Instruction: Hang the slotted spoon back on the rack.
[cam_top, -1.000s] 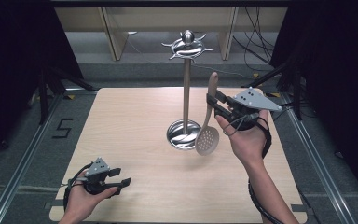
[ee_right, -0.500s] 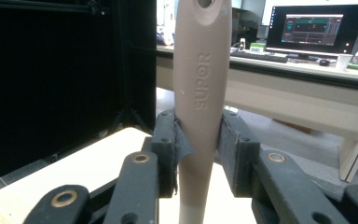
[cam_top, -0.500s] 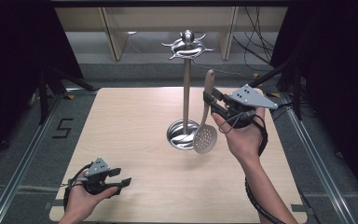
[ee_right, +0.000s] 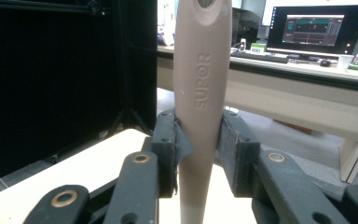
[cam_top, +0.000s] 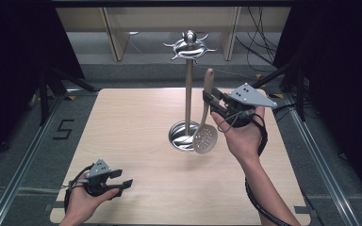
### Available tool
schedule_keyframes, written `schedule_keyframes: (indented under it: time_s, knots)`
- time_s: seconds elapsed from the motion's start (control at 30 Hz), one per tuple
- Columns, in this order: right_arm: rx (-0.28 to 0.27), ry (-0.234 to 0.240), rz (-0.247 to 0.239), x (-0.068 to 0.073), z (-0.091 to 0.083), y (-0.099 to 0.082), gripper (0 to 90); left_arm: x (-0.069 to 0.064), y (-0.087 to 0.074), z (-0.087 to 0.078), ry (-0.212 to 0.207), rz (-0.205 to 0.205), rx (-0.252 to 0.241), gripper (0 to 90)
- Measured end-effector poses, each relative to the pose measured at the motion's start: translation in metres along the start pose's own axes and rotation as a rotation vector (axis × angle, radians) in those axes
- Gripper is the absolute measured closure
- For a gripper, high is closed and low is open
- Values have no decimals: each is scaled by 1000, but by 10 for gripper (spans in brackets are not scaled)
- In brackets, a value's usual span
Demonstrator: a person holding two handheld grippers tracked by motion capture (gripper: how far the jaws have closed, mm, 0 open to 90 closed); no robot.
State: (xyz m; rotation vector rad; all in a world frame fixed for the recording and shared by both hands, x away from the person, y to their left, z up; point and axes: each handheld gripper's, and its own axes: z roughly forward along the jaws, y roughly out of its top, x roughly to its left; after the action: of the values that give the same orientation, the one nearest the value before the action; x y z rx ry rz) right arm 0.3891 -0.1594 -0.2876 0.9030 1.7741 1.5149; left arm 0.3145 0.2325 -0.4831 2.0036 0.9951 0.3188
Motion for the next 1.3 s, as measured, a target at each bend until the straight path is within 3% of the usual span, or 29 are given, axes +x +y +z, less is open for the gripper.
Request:
schedule_keyframes:
  time_s: [0.3,0.77,0.83,0.87,0.9,1.17,1.3]
  knots:
    - [0,6,20,4,4,4,698,0,0,0,0,-2,-3,383]
    - [-17,5,-5,7,11,8,698,0,0,0,-6,1,1,383]
    - [-4,7,15,9,11,9,698,0,0,0,-5,-1,-1,383]
    - [-20,5,-33,6,13,9,698,-1,0,1,-2,-14,-13,383]
    - [-10,1,-8,8,12,9,698,0,0,0,-5,0,-1,383]
    - [-7,11,6,10,15,12,698,-1,0,1,-6,-7,-5,383]
    - [-8,5,-12,10,18,13,698,-1,0,1,-5,-7,-5,383]
